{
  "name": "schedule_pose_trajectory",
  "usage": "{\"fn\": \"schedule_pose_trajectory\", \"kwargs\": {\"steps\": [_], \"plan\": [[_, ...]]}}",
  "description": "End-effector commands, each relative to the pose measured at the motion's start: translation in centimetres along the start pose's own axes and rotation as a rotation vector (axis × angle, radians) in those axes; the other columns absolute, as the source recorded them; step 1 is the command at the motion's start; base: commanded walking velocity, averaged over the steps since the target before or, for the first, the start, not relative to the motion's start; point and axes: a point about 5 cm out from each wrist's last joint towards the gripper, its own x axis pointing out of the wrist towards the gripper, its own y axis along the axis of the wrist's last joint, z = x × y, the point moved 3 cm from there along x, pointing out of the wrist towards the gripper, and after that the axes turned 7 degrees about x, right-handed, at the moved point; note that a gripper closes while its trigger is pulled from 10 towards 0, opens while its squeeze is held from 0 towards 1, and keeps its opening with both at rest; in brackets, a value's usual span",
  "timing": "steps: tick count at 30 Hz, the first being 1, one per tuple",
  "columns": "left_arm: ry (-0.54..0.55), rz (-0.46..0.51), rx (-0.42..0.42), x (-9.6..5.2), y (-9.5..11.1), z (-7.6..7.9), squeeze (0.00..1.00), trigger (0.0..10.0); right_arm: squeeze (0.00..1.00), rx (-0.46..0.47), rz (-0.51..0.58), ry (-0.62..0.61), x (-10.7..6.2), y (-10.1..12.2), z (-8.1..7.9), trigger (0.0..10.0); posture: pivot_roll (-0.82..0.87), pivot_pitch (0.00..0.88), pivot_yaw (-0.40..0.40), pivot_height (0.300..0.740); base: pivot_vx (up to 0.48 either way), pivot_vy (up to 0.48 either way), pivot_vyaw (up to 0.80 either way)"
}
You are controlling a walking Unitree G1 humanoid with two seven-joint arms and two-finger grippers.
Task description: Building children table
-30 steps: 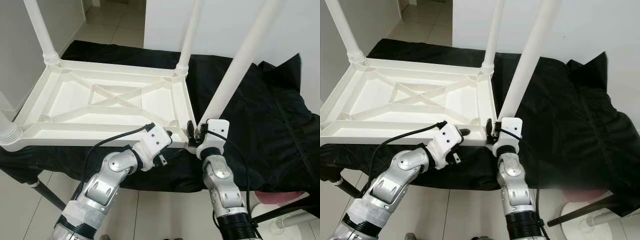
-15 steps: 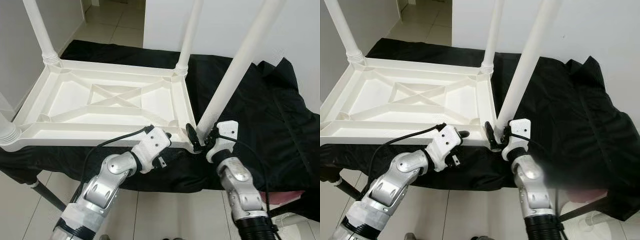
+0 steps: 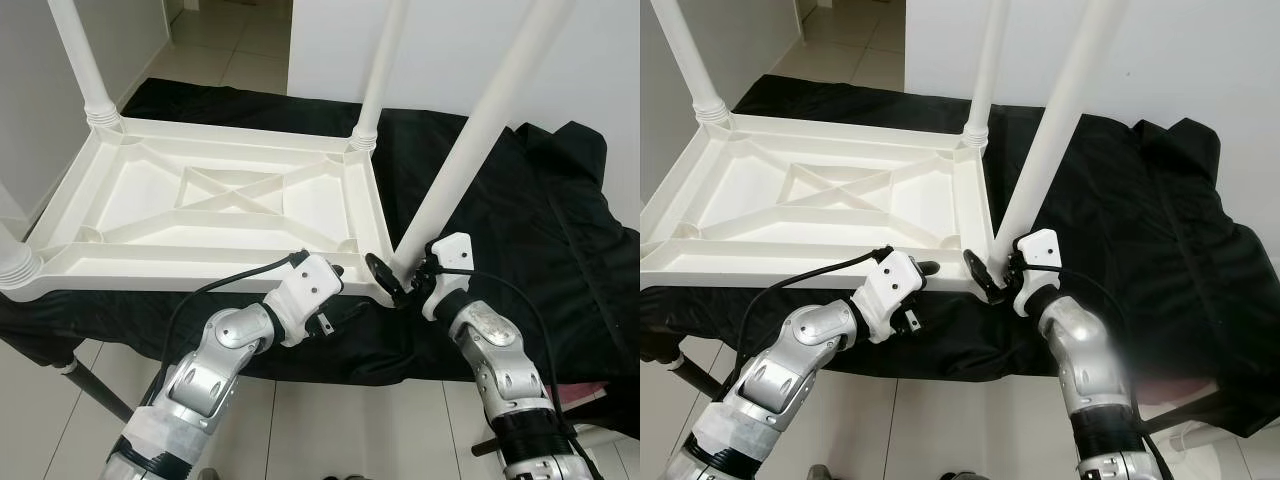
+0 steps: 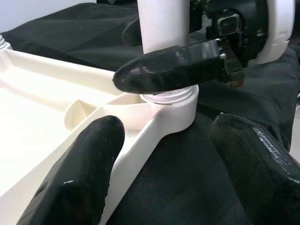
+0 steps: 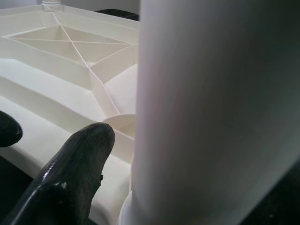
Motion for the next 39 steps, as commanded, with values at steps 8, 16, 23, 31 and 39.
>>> {"fn": "schedule_pose_trajectory", "kwargs": {"steps": [8,16,23,31,39], "plan": [[0.023,-0.007,0.016,0.4,0.0,-0.3,0.00,10.0,0.00,-0.022,-0.029,0.063,1.4,-0.8,-0.4,0.0,0.02,0.061,-0.119,0.740,0.000,0.000,0.00],[0.031,-0.011,0.017,0.1,0.0,-0.4,0.00,10.0,0.00,-0.007,-0.045,0.059,1.8,-1.6,-0.2,0.0,0.04,0.069,-0.123,0.740,0.000,0.000,0.00],[0.025,-0.023,0.018,-0.3,-0.3,-0.2,0.00,10.0,0.00,-0.037,-0.052,-0.002,1.9,-1.7,0.4,10.0,0.03,0.074,-0.105,0.740,0.000,0.000,0.00],[0.015,-0.026,0.026,-0.3,-0.3,-0.3,0.00,10.0,0.00,-0.016,-0.036,-0.107,2.1,-1.5,1.1,10.0,0.03,0.068,-0.093,0.740,0.000,0.000,0.00],[0.028,-0.029,0.036,-0.3,-0.3,-1.2,0.00,10.0,0.00,0.059,-0.021,-0.403,1.6,-1.7,1.5,10.0,0.04,0.056,-0.094,0.740,0.000,0.000,0.00]]}}
